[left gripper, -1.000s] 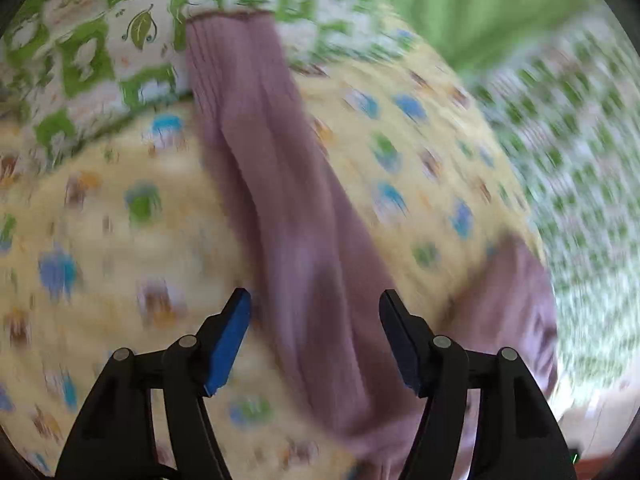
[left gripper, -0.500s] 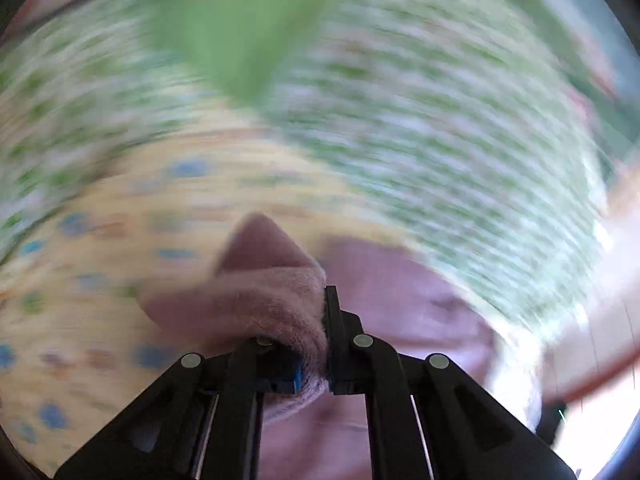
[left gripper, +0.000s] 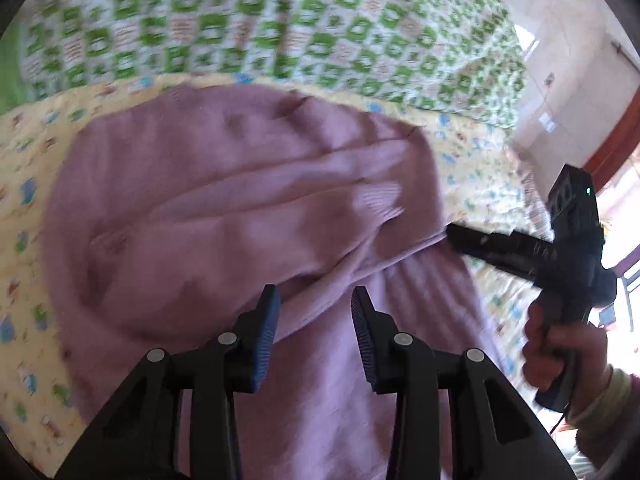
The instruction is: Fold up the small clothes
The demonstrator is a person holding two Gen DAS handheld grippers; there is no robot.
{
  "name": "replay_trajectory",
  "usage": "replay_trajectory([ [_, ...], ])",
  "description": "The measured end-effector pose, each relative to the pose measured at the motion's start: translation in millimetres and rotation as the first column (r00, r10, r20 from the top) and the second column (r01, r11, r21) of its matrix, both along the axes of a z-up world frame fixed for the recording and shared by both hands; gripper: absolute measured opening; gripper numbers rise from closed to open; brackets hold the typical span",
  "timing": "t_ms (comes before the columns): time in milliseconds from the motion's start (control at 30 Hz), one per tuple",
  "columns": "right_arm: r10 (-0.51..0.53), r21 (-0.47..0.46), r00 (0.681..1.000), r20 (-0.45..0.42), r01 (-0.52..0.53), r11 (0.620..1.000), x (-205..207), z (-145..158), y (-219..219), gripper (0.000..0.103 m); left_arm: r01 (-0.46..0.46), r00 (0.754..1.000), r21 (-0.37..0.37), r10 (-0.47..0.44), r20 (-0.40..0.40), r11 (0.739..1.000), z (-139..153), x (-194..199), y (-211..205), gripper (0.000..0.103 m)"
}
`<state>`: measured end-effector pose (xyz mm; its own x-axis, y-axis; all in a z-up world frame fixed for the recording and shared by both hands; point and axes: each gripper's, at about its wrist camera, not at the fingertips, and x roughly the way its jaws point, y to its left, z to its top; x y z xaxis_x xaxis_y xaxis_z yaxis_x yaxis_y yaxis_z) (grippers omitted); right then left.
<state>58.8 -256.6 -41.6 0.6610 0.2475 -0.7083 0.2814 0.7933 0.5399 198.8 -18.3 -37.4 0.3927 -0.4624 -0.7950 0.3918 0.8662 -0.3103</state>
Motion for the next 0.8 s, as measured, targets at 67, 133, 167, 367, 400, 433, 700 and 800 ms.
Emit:
replay_trajectory([
  [67, 0.005, 0.007, 1.000, -0.017, -0.005, 1.000, 3, -7, 1, 0.044, -0.070, 0.998, 0.046, 0.069, 0.007, 0.996, -6, -11, 43, 0.041],
  [133, 0.013, 0.008, 1.000, -0.022, -0.013, 1.000, 10, -12, 2, 0.046, -0.140, 0.990, 0.075, 0.141, -0.002, 0.987, -15, -20, 87, 0.043],
  [167, 0.017, 0.009, 1.000, -0.024, -0.017, 1.000, 16, -14, 3, 0.047, -0.157, 0.987, 0.089, 0.158, -0.011, 0.984, -20, -21, 97, 0.043],
  [367, 0.035, 0.065, 0.997, -0.063, -0.031, 0.997, 50, -36, 5, 0.055, -0.186, 0.975, 0.198, 0.205, -0.082, 0.962, -67, -14, 136, 0.043],
  [400, 0.043, 0.072, 0.995, -0.090, -0.037, 0.997, 58, -43, 7, 0.055, -0.199, 0.974, 0.193, 0.216, -0.073, 0.961, -68, -10, 137, 0.043],
  [433, 0.050, 0.073, 0.993, -0.111, -0.042, 0.996, 63, -48, 10, 0.055, -0.209, 0.972, 0.192, 0.225, -0.062, 0.959, -68, -5, 135, 0.044],
  [700, 0.111, 0.084, 0.993, -0.041, -0.108, 0.991, 91, -19, 38, 0.009, -0.369, 0.926, 0.197, 0.379, -0.010, 0.908, -70, 41, 137, 0.046],
  [800, 0.130, 0.022, 0.951, 0.282, -0.142, 0.990, 72, 85, 40, 0.009, -0.465, 0.881, 0.245, 0.473, 0.032, 0.851, -65, 41, 154, 0.048],
])
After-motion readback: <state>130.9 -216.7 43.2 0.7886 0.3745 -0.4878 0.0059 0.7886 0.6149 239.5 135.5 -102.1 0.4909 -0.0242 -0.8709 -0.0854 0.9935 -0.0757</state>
